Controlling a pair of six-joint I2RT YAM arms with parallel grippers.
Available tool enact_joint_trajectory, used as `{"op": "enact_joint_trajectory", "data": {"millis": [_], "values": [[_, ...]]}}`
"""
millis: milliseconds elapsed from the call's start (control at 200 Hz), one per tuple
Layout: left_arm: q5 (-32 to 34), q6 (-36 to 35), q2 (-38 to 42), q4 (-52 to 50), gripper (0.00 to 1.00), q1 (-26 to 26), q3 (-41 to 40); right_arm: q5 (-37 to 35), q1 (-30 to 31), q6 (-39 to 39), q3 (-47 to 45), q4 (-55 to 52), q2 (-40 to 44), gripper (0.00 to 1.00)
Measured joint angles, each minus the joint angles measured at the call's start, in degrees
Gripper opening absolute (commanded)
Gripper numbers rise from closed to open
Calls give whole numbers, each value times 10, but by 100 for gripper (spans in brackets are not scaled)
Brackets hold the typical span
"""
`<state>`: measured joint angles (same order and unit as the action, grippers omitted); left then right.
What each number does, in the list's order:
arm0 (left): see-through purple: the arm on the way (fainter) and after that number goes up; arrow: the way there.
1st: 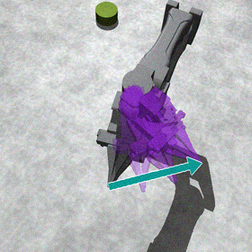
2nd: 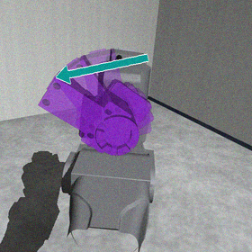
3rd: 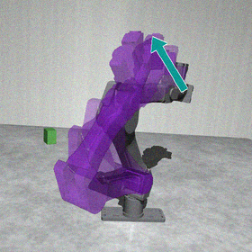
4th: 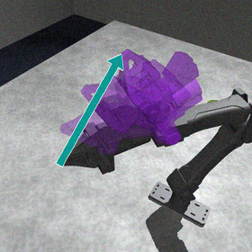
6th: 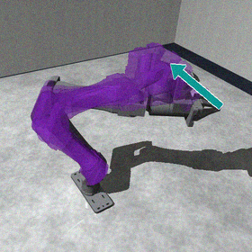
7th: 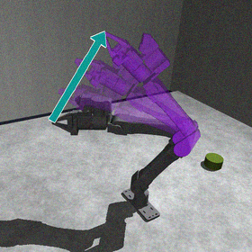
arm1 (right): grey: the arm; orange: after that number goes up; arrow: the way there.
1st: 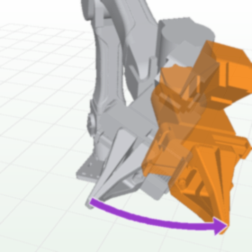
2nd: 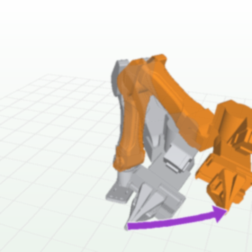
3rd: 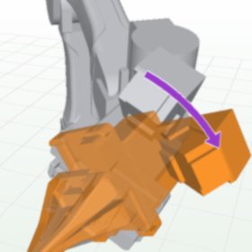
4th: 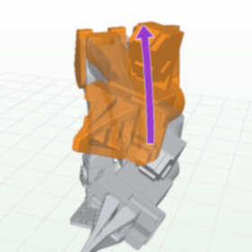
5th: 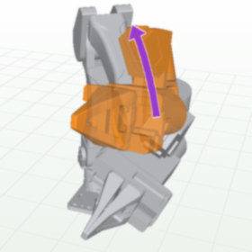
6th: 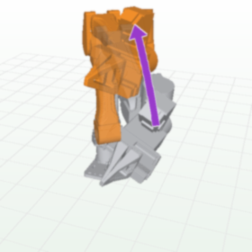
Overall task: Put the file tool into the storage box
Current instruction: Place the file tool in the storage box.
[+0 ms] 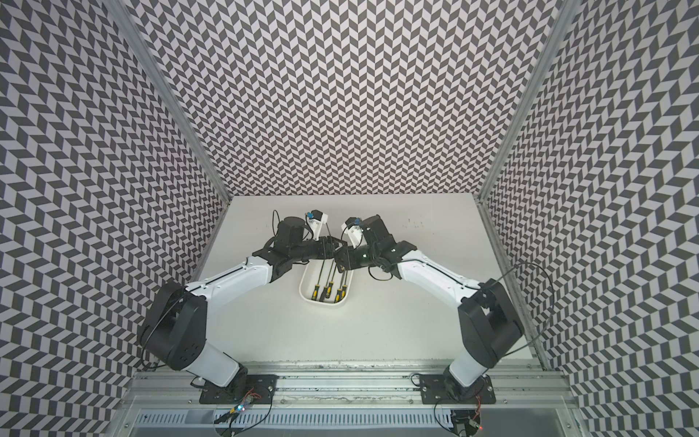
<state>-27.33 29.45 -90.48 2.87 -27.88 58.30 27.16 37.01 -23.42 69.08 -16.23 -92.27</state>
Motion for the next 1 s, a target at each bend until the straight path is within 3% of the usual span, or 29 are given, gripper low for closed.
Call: {"op": "enact_joint_trajectory", "data": {"millis": [60, 255, 391, 516, 571, 771, 1002], "values": [[-1, 1, 0, 1, 49, 3, 0, 3, 0, 1, 1, 0, 3, 3], [-25, 7, 0, 17, 0, -4, 3, 4, 1, 1, 0, -2, 3, 3], [-29, 11, 2, 24, 0, -7, 3, 1, 1, 4, -1, 1, 3, 6], [-20, 0, 5, 15, 0, -6, 3, -6, 3, 4, -2, 4, 3, 34], [-7, -11, 5, -2, 0, -3, 3, -17, 3, 2, -3, 5, 5, 39], [58, -69, 0, -96, 0, 12, 6, -52, -9, -1, -23, 29, 32, 41], [85, -103, -62, -157, 4, -2, 12, -66, -32, -2, -38, 30, 39, 40]]}}
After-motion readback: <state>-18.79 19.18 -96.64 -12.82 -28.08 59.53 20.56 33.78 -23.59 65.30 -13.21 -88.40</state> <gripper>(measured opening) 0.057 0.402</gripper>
